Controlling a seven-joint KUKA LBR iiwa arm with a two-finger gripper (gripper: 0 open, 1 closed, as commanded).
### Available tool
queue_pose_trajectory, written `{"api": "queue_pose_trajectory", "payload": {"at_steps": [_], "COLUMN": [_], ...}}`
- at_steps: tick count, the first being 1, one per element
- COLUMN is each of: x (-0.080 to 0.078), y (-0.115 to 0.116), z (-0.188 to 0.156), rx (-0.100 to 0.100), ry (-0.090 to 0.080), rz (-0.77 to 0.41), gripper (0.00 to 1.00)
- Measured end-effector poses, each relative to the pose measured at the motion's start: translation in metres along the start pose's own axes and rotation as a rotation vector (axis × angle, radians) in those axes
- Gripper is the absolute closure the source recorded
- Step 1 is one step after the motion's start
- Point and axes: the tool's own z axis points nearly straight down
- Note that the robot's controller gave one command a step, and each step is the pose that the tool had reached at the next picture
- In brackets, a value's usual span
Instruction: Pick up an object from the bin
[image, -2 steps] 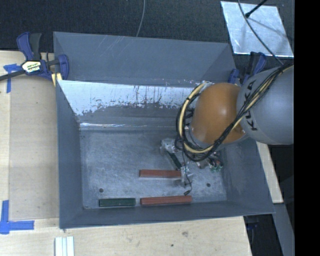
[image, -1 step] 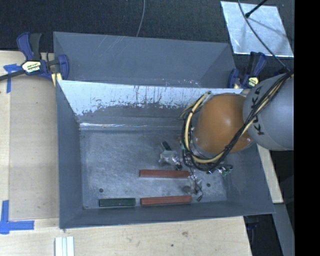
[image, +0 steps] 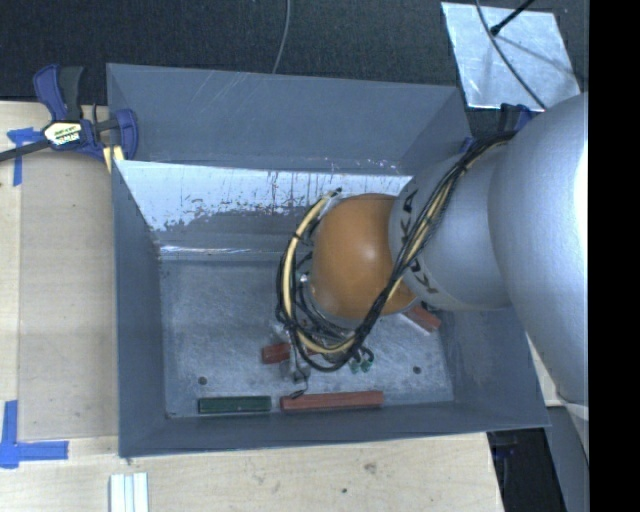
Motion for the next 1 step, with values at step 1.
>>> {"api": "queue_pose_trajectory", "payload": {"at_steps": [1], "x": [0.0], "y": [-0.0001], "z": [0.0], "rx": [0.0], "ry": [0.0], "rz": [-0.001], "gripper": [1.0]}}
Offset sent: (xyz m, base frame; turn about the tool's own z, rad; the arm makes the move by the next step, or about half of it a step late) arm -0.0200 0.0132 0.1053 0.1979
